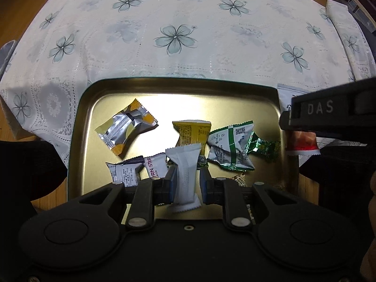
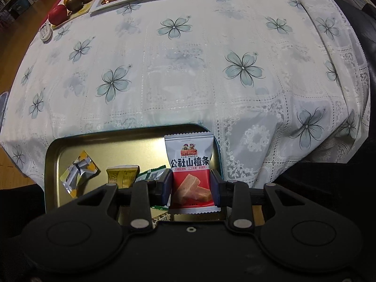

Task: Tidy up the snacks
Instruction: 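Open left tool dropping white bar while right tool drops red-and-white packet on tray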

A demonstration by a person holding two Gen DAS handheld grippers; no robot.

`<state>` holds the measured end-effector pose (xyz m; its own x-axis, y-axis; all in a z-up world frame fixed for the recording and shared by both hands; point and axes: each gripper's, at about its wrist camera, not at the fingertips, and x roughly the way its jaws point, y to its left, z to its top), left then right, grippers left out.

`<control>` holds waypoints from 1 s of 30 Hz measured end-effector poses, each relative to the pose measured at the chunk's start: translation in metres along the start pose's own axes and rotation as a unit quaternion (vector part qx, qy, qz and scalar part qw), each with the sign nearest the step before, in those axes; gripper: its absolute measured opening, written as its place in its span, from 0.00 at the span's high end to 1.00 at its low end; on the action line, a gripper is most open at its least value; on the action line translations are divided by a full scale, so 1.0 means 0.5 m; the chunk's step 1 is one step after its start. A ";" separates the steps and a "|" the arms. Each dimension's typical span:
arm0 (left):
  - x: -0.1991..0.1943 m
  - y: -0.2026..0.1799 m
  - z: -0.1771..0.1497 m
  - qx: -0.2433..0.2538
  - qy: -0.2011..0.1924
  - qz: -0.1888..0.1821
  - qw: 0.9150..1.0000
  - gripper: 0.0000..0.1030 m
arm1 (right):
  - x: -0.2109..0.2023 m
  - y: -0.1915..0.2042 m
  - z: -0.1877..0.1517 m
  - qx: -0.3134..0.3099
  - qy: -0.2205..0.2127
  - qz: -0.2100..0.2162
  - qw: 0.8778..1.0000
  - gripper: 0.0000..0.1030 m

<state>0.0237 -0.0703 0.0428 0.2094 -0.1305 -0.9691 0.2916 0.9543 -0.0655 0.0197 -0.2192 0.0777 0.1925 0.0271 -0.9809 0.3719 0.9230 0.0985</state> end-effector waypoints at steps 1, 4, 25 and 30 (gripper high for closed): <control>-0.002 -0.002 0.000 0.003 -0.003 -0.001 1.000 0.57 | 0.001 0.001 0.003 -0.001 -0.002 0.003 1.000 0.65; -0.009 -0.005 -0.002 0.004 -0.015 -0.001 1.000 0.46 | -0.002 0.000 0.009 0.008 -0.010 0.010 1.000 0.59; -0.029 0.026 -0.093 -0.011 -0.033 0.050 0.998 0.46 | 0.001 -0.034 -0.145 -0.004 0.020 -0.004 1.000 0.58; -0.037 0.029 -0.113 -0.008 -0.039 0.053 0.998 0.46 | -0.001 -0.031 -0.182 -0.001 0.027 0.002 1.000 0.58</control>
<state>-0.0289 -0.0388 0.0465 0.3105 -0.0476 -0.9494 0.2492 0.9679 0.0329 -0.0687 -0.1988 0.0613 0.1445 0.0511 -0.9882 0.3692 0.9238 0.1018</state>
